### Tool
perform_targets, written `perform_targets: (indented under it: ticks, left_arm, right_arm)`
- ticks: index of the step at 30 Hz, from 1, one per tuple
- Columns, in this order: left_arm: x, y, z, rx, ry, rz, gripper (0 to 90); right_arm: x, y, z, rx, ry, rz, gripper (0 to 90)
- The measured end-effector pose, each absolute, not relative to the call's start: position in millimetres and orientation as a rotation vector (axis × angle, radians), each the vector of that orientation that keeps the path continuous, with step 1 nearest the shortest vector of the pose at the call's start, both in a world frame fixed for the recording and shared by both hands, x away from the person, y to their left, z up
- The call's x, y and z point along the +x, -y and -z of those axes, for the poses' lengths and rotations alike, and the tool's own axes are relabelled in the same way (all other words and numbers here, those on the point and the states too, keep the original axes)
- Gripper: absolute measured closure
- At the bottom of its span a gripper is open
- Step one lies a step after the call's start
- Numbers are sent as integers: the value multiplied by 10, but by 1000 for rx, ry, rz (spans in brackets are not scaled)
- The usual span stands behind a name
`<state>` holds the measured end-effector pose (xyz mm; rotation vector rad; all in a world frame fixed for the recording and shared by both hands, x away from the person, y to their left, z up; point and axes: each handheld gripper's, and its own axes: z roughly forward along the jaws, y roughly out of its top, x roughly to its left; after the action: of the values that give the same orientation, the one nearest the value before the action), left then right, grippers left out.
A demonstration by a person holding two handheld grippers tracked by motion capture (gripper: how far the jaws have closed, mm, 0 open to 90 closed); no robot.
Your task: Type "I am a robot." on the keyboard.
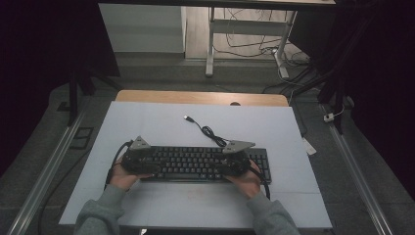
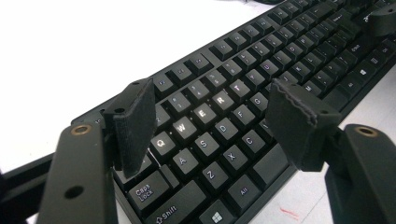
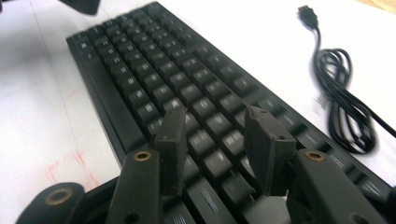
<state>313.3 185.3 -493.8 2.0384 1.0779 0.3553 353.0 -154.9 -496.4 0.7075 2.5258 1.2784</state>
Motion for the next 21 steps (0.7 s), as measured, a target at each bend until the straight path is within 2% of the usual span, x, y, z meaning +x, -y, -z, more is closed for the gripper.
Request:
perform_targets:
  ticks: [10, 21]
  left_arm:
    - [3132, -1860, 4938, 2037, -1080, -352, 333]
    - [3128, -1855, 4935, 2041, -1072, -357, 335]
  right_arm:
    - [3546, 1859, 4964, 747, -2500, -1260, 569]
    - [3541, 1902, 4970, 755, -2490, -1263, 562]
